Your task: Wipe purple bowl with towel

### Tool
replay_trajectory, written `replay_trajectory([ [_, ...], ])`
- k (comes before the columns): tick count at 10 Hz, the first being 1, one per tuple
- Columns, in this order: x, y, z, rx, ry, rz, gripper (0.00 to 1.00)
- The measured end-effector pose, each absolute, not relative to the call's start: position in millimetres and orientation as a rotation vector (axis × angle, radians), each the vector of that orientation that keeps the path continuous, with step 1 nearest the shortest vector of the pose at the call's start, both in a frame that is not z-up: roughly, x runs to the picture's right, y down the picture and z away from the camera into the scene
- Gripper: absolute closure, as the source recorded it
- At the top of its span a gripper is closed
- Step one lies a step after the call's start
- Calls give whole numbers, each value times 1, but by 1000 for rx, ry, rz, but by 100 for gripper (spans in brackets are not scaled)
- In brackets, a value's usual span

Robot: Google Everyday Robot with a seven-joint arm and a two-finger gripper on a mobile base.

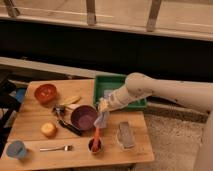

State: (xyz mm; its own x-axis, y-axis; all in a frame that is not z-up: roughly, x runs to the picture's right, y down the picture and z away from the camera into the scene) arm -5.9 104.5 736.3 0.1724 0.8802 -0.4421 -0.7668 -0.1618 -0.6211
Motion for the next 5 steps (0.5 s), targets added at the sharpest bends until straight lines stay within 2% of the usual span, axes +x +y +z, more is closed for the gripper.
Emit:
replay_trajectory([
  [5,-62,121,698,-1035,-248,1288,100],
])
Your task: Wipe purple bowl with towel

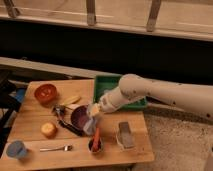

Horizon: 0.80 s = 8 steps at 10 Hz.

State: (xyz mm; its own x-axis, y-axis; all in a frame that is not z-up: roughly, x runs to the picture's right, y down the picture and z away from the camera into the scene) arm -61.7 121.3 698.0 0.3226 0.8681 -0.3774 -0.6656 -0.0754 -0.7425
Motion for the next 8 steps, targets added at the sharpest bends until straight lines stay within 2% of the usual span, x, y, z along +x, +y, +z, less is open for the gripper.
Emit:
replay_trajectory([
  [4,-111,145,713,-1119,-207,1186,100],
  [8,-98,114,740,-1048,-199,1249,100],
])
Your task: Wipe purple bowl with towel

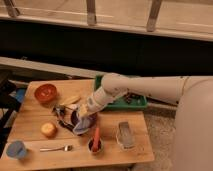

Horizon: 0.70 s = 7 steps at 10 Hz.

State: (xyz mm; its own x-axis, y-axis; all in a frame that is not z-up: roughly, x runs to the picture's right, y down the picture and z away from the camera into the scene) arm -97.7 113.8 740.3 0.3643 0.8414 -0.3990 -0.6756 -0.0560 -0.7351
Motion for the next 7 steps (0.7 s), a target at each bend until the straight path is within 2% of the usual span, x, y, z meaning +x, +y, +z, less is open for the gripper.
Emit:
replay_trajectory([
  [3,-95,96,771,-988,-194,1310,100],
  [7,-118,123,795,-1001,-160,1332,100],
])
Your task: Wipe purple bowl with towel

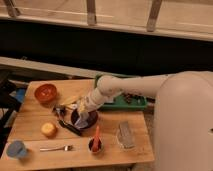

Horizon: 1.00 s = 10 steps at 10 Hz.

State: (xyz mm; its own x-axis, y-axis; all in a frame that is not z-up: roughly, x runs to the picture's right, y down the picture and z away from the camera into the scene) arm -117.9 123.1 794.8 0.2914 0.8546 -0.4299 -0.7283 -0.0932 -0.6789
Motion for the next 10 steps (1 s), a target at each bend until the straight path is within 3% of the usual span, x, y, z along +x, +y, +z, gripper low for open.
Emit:
replay_trajectory([
  [4,-85,128,795,-952,-113,1395,100],
  [10,-67,92,807,-853,-123,1502,100],
])
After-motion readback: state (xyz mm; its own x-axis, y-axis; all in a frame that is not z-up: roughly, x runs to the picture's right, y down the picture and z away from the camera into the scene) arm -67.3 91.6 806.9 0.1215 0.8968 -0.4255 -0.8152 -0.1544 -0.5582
